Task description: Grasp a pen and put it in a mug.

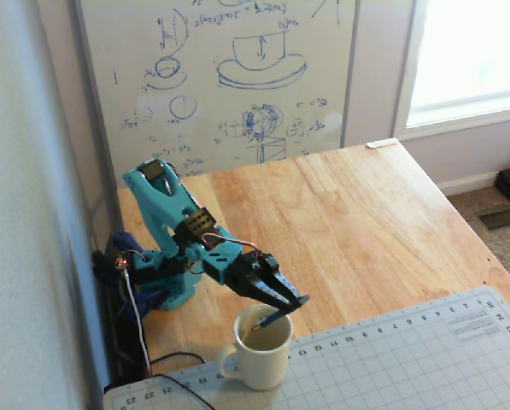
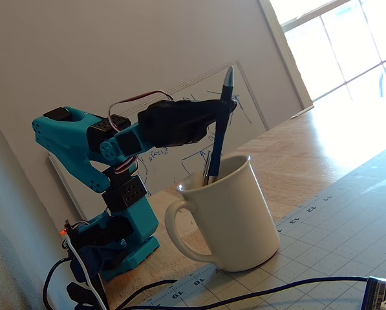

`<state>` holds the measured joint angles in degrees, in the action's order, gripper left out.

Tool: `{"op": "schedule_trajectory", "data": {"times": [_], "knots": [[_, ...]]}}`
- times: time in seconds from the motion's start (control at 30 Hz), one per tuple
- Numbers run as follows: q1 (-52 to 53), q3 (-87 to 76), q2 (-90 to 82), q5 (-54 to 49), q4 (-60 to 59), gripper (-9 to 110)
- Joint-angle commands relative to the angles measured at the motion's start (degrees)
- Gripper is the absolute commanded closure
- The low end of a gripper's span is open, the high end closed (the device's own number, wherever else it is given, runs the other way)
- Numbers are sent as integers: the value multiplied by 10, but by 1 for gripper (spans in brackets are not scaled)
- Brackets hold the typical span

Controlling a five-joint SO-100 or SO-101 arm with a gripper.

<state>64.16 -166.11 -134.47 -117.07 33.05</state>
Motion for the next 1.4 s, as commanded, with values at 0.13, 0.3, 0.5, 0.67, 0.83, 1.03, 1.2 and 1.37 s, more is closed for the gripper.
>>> {"op": "schedule_trajectory", "data": {"times": [0.13, 0.3, 0.5, 0.67, 0.83, 1.03, 1.2, 1.37], "knots": [[4, 17, -7, -8, 21, 98], [4, 18, -7, -7, 24, 88], [4, 19, -9, -6, 25, 81], [-4, 33, -71, -5, 15, 79], [-47, 52, -110, 4, -27, 79], [-113, 88, -149, 120, -111, 79], [-178, 114, -178, 345, -183, 79], [-281, 121, -195, 598, -248, 79]]}}
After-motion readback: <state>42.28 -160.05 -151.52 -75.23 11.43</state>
